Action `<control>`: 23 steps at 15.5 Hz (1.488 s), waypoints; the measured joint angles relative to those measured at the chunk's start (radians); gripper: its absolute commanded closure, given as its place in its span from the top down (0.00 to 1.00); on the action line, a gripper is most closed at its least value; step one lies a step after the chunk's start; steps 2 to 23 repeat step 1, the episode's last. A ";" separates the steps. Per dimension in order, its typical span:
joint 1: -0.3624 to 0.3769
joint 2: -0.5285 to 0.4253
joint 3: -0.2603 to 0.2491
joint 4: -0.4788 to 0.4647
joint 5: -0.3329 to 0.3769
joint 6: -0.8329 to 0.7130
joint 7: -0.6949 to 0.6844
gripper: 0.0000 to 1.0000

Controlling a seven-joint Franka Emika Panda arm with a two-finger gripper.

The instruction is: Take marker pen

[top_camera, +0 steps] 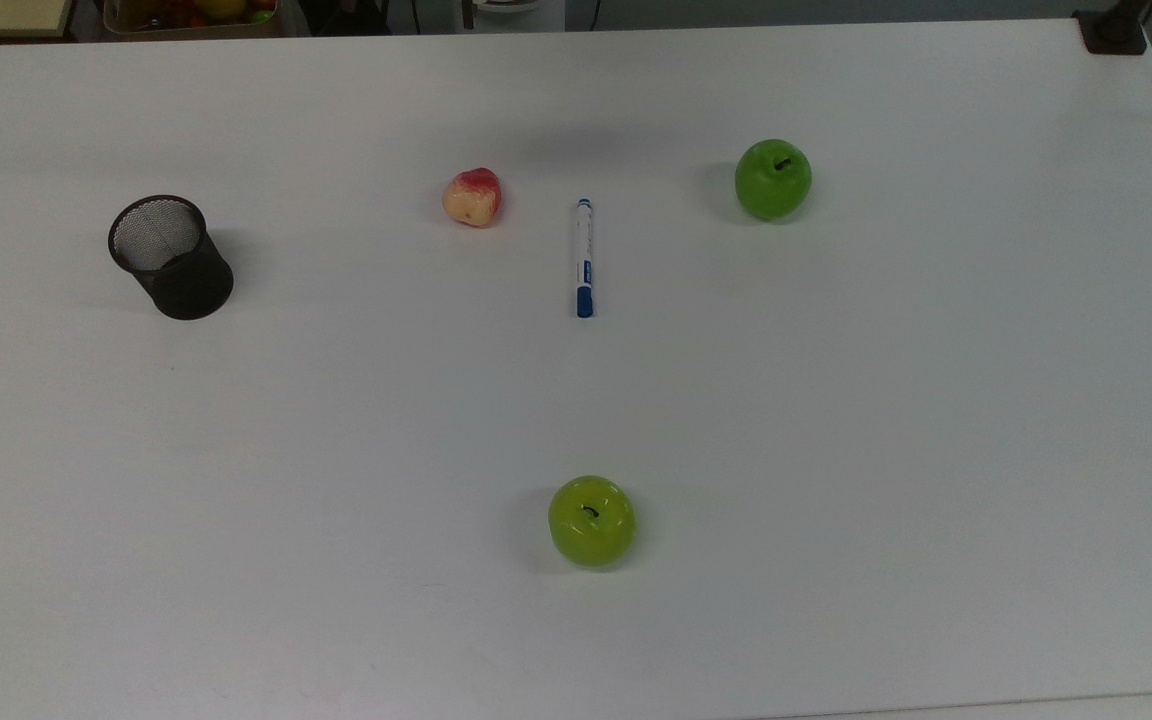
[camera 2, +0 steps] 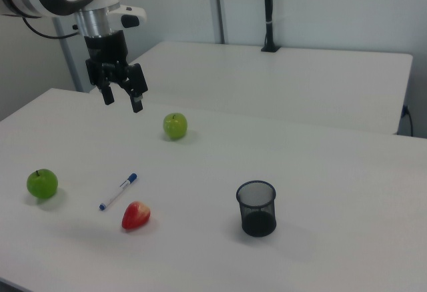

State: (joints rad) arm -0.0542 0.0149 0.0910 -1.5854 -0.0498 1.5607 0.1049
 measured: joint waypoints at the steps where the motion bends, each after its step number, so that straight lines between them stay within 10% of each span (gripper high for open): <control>1: 0.000 0.000 0.000 0.000 0.000 0.000 0.000 1.00; 23: 0.000 0.000 0.000 0.000 0.000 0.000 0.000 1.00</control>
